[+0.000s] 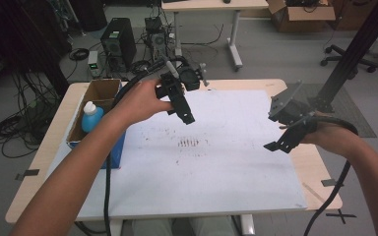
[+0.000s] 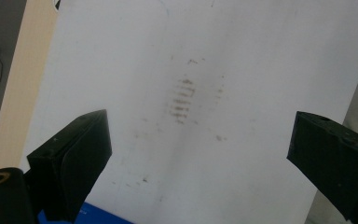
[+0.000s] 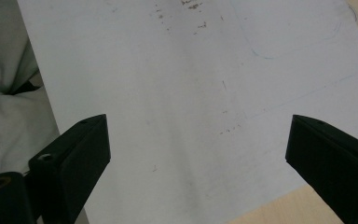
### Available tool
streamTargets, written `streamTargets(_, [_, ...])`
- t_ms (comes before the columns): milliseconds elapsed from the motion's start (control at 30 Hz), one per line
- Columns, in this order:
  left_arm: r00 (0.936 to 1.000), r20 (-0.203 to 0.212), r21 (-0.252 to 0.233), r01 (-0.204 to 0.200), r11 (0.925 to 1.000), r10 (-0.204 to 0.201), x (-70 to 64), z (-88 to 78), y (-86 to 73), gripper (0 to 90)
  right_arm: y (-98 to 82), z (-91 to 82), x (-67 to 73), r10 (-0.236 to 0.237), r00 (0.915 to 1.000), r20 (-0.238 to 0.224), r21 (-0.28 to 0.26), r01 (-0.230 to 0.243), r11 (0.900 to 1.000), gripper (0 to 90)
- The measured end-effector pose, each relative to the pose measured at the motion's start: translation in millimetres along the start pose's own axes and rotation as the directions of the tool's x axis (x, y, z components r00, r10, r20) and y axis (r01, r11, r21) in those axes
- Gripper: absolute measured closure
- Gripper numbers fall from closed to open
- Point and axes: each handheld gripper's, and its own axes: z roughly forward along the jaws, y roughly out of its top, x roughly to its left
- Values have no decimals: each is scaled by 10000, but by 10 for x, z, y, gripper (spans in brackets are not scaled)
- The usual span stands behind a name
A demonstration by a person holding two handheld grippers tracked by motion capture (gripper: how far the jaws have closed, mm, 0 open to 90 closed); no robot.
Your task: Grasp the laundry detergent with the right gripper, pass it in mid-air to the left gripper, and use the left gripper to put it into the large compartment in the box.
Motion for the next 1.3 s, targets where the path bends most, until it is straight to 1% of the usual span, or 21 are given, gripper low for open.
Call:
streamTargets(67, [10000,16,81,0,10000,0,12,14,-1,65,5,-1,-2,11,10000,-1,13,-11,10000,60])
streamTargets(167, [10000,-10,25,19,10000,-19,27,16,-6,64,9,2,-2,-12,10000,4,33,12,10000,60])
streamTargets(467, [10000,30,55,57,10000,-57,68,45,20,65,39,16,-43,-51,10000,-62,38,51,10000,61])
streamTargets(567, [10000,6,17,8,10000,-8,49,48,35,65,38,20,-47,-7,10000,-41,62,7,10000,60])
streamTargets(700, [10000,-31,50,-29,10000,29,33,49,45,67,26,17,-28,-64,10000,-53,52,64,10000,61])
streamTargets(1300, [9999,-61,-13,108,9999,-108,21,10,21,69,46,18,-6,-152,9999,-68,13,153,9999,61])
